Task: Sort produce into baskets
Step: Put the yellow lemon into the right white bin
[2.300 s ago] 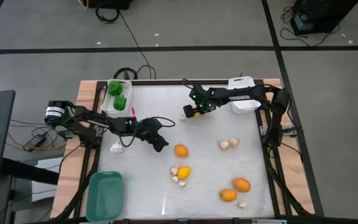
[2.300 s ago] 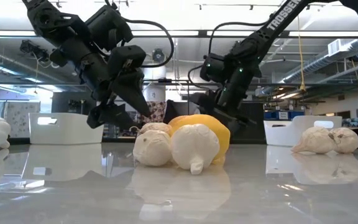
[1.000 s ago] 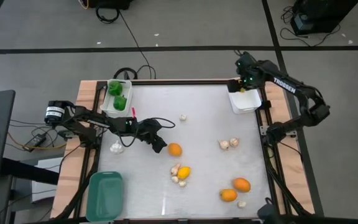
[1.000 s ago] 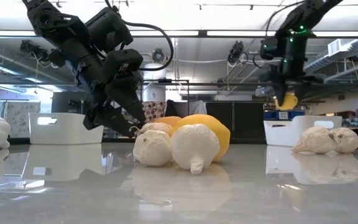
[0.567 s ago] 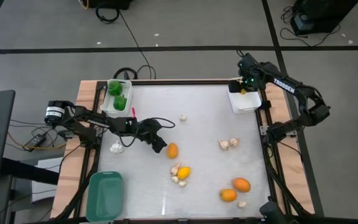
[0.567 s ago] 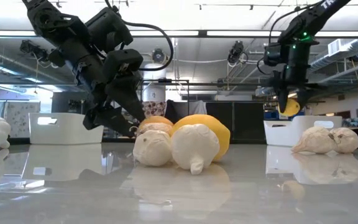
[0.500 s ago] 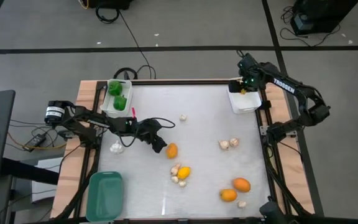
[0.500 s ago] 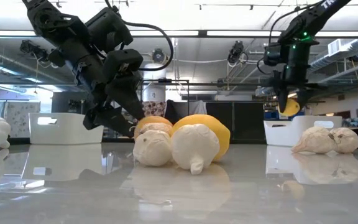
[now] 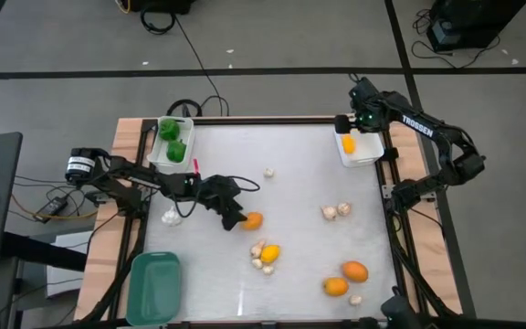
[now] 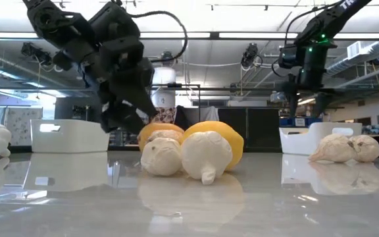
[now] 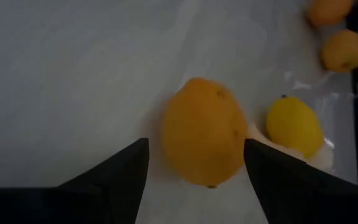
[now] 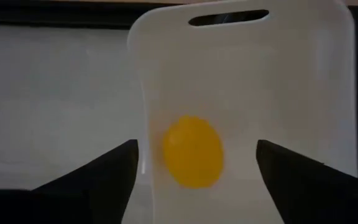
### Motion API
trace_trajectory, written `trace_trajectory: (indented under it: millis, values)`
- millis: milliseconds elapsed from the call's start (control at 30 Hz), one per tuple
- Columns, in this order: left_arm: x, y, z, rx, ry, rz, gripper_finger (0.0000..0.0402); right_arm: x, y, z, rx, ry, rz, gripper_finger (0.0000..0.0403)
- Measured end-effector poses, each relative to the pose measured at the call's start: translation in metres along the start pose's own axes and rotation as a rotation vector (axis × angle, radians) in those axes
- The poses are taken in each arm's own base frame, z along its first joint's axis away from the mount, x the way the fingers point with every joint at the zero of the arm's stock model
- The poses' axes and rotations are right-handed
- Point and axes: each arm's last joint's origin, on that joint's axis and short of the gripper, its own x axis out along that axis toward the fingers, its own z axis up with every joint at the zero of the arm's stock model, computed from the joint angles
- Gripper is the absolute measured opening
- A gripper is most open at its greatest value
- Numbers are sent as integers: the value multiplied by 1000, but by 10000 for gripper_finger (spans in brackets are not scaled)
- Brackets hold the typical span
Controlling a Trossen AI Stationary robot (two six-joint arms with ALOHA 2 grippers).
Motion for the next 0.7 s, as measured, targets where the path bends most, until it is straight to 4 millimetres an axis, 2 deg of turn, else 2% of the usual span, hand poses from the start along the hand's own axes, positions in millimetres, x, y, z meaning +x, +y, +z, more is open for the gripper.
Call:
trace_trajectory:
  millis: [100, 233, 300, 433, 533, 700]
  values:
    - [1, -10, 2, 88, -34, -71, 279, -4, 13, -3, -63, 16, 150, 345]
    - [1, -18, 2, 139, -77, -100, 289, -21, 43, -19, -200, 0, 369, 344]
    - [1, -19, 1, 172, -65, -74, 291, -31, 58, -30, -244, -41, 403, 340]
    - [1, -30, -2, 376, -6, 107, 290, -48, 79, -54, -306, -118, 410, 335]
    - [-1, -39, 3, 527, -12, 226, 286, -55, 91, -69, -339, -128, 433, 332]
    - [-1, -47, 11, 674, -25, 193, 285, -59, 104, -89, -384, -93, 469, 331]
